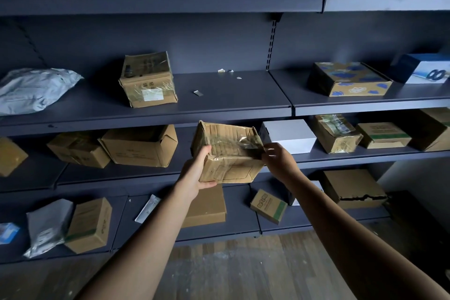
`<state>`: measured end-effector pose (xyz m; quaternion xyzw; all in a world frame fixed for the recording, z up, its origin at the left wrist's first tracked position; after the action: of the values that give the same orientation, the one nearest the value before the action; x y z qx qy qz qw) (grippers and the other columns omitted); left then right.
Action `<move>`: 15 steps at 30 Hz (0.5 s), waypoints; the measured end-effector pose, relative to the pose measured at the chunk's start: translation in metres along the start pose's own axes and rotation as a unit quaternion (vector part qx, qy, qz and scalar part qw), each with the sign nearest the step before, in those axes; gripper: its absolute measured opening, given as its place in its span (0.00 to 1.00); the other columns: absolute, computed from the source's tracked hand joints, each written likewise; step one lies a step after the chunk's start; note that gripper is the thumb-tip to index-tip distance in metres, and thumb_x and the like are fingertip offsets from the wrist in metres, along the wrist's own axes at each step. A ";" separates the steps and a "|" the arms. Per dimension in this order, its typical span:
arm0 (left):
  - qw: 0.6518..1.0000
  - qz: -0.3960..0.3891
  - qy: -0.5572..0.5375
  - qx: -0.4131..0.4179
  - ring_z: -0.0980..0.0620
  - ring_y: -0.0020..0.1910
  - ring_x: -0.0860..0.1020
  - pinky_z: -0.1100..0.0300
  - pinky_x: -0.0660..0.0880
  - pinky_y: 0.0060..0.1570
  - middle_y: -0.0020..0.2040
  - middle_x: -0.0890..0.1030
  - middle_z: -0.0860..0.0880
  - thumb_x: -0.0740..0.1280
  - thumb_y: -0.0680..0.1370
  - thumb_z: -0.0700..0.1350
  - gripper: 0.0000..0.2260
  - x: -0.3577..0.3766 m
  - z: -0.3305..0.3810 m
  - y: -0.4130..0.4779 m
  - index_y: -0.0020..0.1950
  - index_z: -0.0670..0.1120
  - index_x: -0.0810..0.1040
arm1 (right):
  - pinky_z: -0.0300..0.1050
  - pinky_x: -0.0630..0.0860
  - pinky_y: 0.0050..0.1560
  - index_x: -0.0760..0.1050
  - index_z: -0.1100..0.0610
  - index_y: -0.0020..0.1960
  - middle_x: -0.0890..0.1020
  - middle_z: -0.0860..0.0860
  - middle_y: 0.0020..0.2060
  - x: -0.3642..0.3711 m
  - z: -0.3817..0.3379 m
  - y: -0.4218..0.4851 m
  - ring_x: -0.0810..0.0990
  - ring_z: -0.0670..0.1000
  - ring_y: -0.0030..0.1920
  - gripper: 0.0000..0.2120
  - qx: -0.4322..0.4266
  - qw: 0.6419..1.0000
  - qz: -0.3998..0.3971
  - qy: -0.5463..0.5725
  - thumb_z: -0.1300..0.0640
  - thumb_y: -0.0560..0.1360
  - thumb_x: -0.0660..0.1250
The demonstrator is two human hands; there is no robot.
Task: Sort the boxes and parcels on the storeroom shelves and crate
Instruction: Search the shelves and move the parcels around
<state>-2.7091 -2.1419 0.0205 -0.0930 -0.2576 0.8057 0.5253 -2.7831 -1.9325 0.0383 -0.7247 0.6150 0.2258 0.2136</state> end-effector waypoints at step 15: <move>0.999 -0.011 0.046 0.020 0.47 0.67 0.67 0.41 0.67 0.66 0.67 0.67 0.51 0.59 0.78 0.60 0.22 0.001 -0.004 0.012 0.69 0.52 0.68 | 0.55 0.79 0.51 0.73 0.60 0.64 0.80 0.56 0.51 -0.005 -0.007 -0.006 0.80 0.54 0.49 0.14 0.004 0.989 0.002 0.151 0.57 0.80 0.63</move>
<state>-2.7173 -2.1433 0.0111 -0.1166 -0.2179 0.7999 0.5469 -2.7777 -1.9319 0.0472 -0.7480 0.6429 0.1119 0.1209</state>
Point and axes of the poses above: each hand's wrist, its own y-axis towards the middle knuckle, its own x-axis out of the palm, z = x × y, the point moved 3 cm from there along y, towards the middle knuckle
